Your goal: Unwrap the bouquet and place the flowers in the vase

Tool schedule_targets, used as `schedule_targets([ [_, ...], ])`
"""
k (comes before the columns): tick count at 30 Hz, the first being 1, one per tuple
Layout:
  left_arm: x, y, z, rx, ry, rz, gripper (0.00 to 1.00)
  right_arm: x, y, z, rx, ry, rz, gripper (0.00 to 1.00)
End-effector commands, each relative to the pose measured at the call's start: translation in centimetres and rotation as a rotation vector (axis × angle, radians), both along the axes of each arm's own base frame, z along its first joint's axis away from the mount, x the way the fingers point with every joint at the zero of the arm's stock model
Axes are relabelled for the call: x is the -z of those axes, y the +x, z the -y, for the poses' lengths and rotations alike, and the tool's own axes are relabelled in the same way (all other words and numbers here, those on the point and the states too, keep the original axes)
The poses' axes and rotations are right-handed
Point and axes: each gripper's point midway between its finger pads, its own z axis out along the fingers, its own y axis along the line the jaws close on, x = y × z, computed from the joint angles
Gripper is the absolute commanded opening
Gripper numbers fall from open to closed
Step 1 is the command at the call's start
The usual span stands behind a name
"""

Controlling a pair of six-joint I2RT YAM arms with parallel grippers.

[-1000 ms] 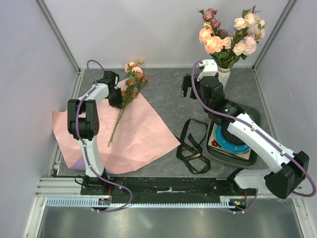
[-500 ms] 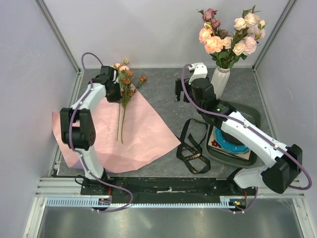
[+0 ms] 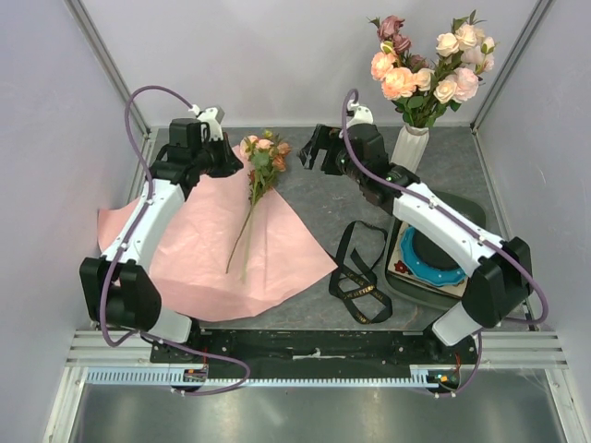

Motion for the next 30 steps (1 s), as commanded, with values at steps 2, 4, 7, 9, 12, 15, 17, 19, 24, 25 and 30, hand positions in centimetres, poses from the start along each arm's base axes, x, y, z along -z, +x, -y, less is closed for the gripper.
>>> schedule_targets([
  [2, 0.6, 0.1, 2.1, 0.081, -0.065, -0.056, 0.02, -0.1, 1.8, -3.2, -0.064, 0.294, -0.129, 0.98],
  [4, 3.0, 0.5, 1.9, 0.064, -0.038, -0.149, 0.04, 1.7, 1.8, -3.8, -0.075, 0.291, -0.171, 0.98],
  [7, 5.3, 1.1, 1.3, 0.023, 0.000, -0.247, 0.39, 3.3, 1.5, -3.9, -0.086, 0.269, -0.192, 0.97],
  [9, 6.5, 1.1, 1.3, 0.021, 0.001, -0.279, 0.51, 3.7, 1.2, -3.8, -0.092, 0.251, -0.191, 0.97],
  [12, 8.8, 1.0, 1.3, 0.015, 0.018, -0.356, 0.44, 3.8, 0.8, -3.6, -0.105, 0.222, -0.178, 0.97],
  [15, 11.6, 1.4, 0.2, -0.027, 0.107, -0.418, 0.38, 3.7, 0.6, -3.1, -0.110, 0.192, -0.160, 0.97],
  [17, 13.5, 1.2, -0.4, -0.043, 0.171, -0.472, 0.38, 3.9, 0.6, -2.6, -0.101, 0.158, -0.146, 0.97],
  [19, 14.6, 0.9, -0.7, -0.048, 0.234, -0.503, 0.33, 4.0, 0.6, -2.3, -0.096, 0.139, -0.140, 0.97],
  [24, 17.5, -0.1, -0.6, -0.035, 0.352, -0.574, 0.23, 4.5, 0.2, -1.7, -0.102, 0.095, -0.129, 0.97],
  [25, 17.7, -0.1, -0.8, -0.043, 0.372, -0.575, 0.25, 4.7, 0.1, -1.6, -0.101, 0.090, -0.133, 0.97],
  [30, 18.8, -0.8, 0.0, -0.008, 0.394, -0.607, 0.33, 4.6, -0.2, -0.7, -0.085, 0.067, -0.114, 0.98],
])
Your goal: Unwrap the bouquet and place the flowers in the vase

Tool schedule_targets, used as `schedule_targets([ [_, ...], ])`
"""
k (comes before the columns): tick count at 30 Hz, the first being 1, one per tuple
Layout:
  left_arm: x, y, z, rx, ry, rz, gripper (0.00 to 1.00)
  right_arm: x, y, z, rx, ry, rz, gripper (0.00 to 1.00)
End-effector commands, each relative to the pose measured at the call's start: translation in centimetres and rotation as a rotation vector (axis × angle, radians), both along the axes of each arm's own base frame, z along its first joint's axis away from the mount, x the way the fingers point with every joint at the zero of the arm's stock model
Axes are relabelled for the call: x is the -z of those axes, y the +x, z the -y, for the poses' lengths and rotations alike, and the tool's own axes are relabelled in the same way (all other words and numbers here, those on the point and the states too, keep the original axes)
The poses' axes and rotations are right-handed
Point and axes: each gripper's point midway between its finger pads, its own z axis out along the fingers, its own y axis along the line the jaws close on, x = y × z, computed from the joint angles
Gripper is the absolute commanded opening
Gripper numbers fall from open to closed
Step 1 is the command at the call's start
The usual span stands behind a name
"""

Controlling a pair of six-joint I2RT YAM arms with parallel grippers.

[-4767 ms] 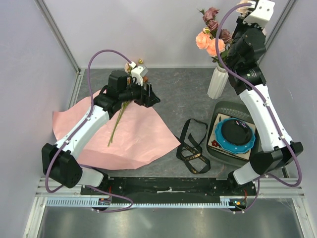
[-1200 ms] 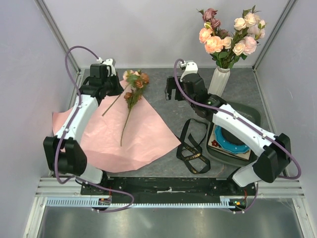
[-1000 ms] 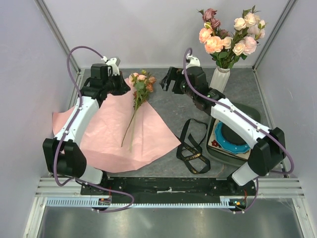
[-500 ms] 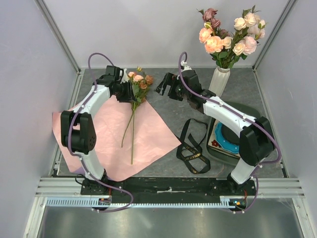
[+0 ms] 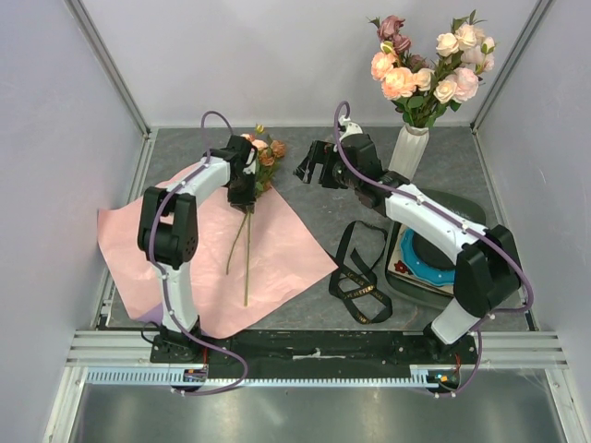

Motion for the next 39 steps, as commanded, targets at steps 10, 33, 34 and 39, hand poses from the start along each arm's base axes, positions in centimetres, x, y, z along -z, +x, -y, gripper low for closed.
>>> schedule_targets([
  [10, 1.7, 0.3, 0.8, 0.058, 0.013, -0.049, 0.20, -0.8, -0.5, 0.6, 0.001, 0.001, 0.034, 0.98],
  [33, -13.6, 1.9, 1.4, 0.050, -0.112, 0.407, 0.02, -1.4, -0.1, -3.1, -0.081, -0.020, 0.039, 0.98],
  [34, -15.1, 1.7, 1.5, 0.064, -0.131, 0.449, 0.02, -1.8, -0.2, -3.3, -0.099, -0.013, 0.044, 0.98],
  [39, -18.9, 0.1, 5.4, 0.226, -0.365, 0.563, 0.02, -4.8, -0.1, -3.9, -0.138, 0.013, 0.115, 0.98],
])
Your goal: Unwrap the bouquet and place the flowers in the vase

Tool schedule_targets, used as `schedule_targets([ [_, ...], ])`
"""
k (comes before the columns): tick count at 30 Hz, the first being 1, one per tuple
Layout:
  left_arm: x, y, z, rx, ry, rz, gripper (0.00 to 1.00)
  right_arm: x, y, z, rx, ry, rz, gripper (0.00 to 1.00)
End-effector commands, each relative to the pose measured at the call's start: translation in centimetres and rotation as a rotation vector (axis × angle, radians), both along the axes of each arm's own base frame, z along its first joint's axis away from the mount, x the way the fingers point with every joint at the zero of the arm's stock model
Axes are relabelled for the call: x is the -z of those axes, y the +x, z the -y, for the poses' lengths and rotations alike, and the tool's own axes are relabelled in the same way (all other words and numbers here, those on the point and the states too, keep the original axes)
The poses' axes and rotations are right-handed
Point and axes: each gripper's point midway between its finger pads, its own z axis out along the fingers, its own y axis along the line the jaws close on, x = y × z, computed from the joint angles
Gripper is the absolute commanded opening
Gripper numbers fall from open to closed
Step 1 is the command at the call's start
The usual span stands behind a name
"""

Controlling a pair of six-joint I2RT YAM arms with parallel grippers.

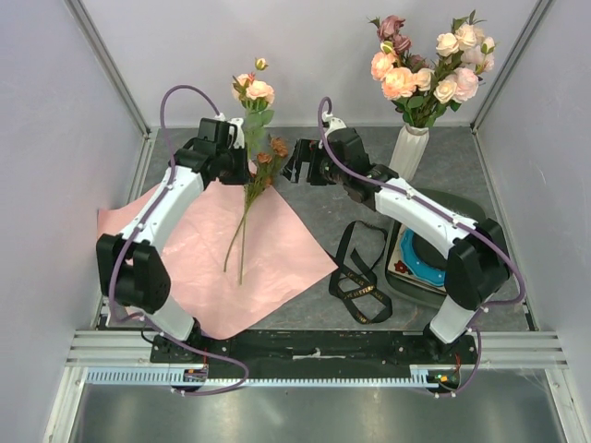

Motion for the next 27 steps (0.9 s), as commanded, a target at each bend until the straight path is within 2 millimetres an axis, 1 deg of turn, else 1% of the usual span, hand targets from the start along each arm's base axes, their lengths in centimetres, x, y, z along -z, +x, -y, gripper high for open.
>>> schedule_targets([
  [1, -5.6, -1.1, 4.3, 0.226, -0.212, 0.194, 0.02, -4.8, 0.3, -1.2, -0.066, 0.060, 0.114, 0.98],
  [2, -6.4, -2.2, 5.8, 0.310, -0.289, 0.197, 0.02, -5.5, 0.2, -1.3, -0.076, 0.071, 0.130, 0.96],
  [3, -7.2, -2.4, 6.6, 0.350, -0.327, 0.222, 0.02, -6.0, 0.1, -1.4, -0.080, 0.081, 0.139, 0.94],
  [4, -7.7, -3.1, 7.4, 0.388, -0.360, 0.222, 0.02, -6.2, 0.0, -1.4, -0.080, 0.092, 0.141, 0.88],
  [5, -8.2, -4.0, 8.3, 0.444, -0.398, 0.219, 0.02, -6.2, -0.4, -1.6, -0.099, 0.106, 0.137, 0.84],
  [6, -8.5, -4.4, 8.8, 0.467, -0.410, 0.221, 0.02, -7.3, -0.5, -1.7, -0.107, 0.134, 0.170, 0.82],
  [7, -8.6, -5.0, 9.6, 0.499, -0.418, 0.225, 0.02, -7.5, -0.8, -1.8, -0.113, 0.150, 0.175, 0.78],
  [8, -8.9, -5.6, 10.1, 0.529, -0.429, 0.226, 0.02, -7.4, -1.3, -1.7, -0.121, 0.163, 0.167, 0.77],
  [9, -9.0, -5.9, 10.5, 0.550, -0.429, 0.230, 0.02, -8.5, -1.3, -1.9, -0.127, 0.196, 0.204, 0.76],
  [10, -9.0, -6.6, 11.2, 0.578, -0.431, 0.228, 0.02, -8.7, -1.5, -1.9, -0.133, 0.208, 0.209, 0.71],
  [13, -8.7, -7.3, 12.1, 0.606, -0.417, 0.225, 0.02, -9.1, -2.0, -2.0, -0.154, 0.226, 0.224, 0.65],
  [15, -9.0, -7.9, 12.5, 0.637, -0.416, 0.236, 0.02, -8.8, -2.0, -2.0, -0.154, 0.223, 0.218, 0.62],
  [16, -9.1, -8.4, 12.9, 0.660, -0.419, 0.237, 0.02, -8.7, -2.1, -2.1, -0.156, 0.222, 0.216, 0.55],
  [18, -9.3, -9.2, 13.4, 0.698, -0.415, 0.253, 0.02, -8.6, -2.1, -1.9, -0.150, 0.217, 0.214, 0.47],
  [19, -9.2, -9.7, 13.8, 0.714, -0.410, 0.253, 0.02, -8.5, -2.2, -1.8, -0.147, 0.214, 0.214, 0.47],
  [20, -8.9, -9.5, 13.8, 0.698, -0.390, 0.254, 0.02, -9.1, -2.4, -1.5, -0.141, 0.219, 0.231, 0.47],
  [21, -8.7, -9.5, 13.9, 0.703, -0.382, 0.255, 0.02, -9.3, -2.2, -1.0, -0.115, 0.211, 0.245, 0.47],
  [22, -8.8, -9.5, 14.0, 0.702, -0.380, 0.255, 0.02, -9.7, -2.3, -0.6, -0.101, 0.212, 0.256, 0.44],
  [23, -8.7, -9.6, 14.0, 0.703, -0.381, 0.249, 0.02, -9.6, -2.2, -0.2, -0.083, 0.199, 0.255, 0.39],
  [24, -8.7, -9.6, 14.1, 0.703, -0.382, 0.249, 0.02, -9.6, -2.2, 0.1, -0.070, 0.185, 0.261, 0.21],
  [25, -8.8, -9.6, 14.1, 0.702, -0.383, 0.251, 0.02, -10.0, -2.0, 0.7, -0.041, 0.173, 0.273, 0.08],
  [26, -8.8, -9.6, 14.1, 0.700, -0.383, 0.250, 0.02, -9.8, -2.1, 1.1, -0.027, 0.162, 0.267, 0.00],
  [27, -8.8, -9.5, 14.0, 0.691, -0.379, 0.248, 0.10, -10.0, -2.1, 1.5, -0.013, 0.154, 0.279, 0.00],
])
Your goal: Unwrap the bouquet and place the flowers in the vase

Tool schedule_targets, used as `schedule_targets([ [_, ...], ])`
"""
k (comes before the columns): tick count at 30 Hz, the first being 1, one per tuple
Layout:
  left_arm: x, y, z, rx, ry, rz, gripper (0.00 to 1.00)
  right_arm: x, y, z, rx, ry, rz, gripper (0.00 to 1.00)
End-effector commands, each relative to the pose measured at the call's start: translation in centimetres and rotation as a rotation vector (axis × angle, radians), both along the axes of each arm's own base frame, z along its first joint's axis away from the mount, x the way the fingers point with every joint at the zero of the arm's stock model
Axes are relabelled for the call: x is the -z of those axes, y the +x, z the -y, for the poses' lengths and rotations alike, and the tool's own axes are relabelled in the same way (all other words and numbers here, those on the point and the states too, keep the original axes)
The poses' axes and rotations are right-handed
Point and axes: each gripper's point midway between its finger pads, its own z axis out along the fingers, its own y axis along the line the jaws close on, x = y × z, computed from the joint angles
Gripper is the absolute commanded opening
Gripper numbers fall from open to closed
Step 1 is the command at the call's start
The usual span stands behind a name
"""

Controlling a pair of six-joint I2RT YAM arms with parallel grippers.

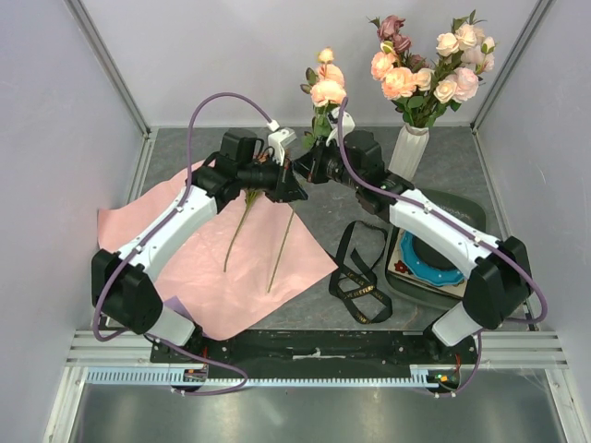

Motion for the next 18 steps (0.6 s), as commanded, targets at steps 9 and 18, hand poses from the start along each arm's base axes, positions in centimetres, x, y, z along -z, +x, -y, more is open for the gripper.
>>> schedule_targets([
  [9, -2.8, 2.0, -2.8, -0.168, 0.055, 0.192, 0.59, -8.4, 2.7, 14.2, 0.567, -0.095, 0.247, 0.00],
  [18, -1.1, 5.0, -5.5, -0.374, 0.171, 0.197, 0.59, -23.7, -0.2, 32.5, 1.233, -0.191, 0.529, 0.00],
])
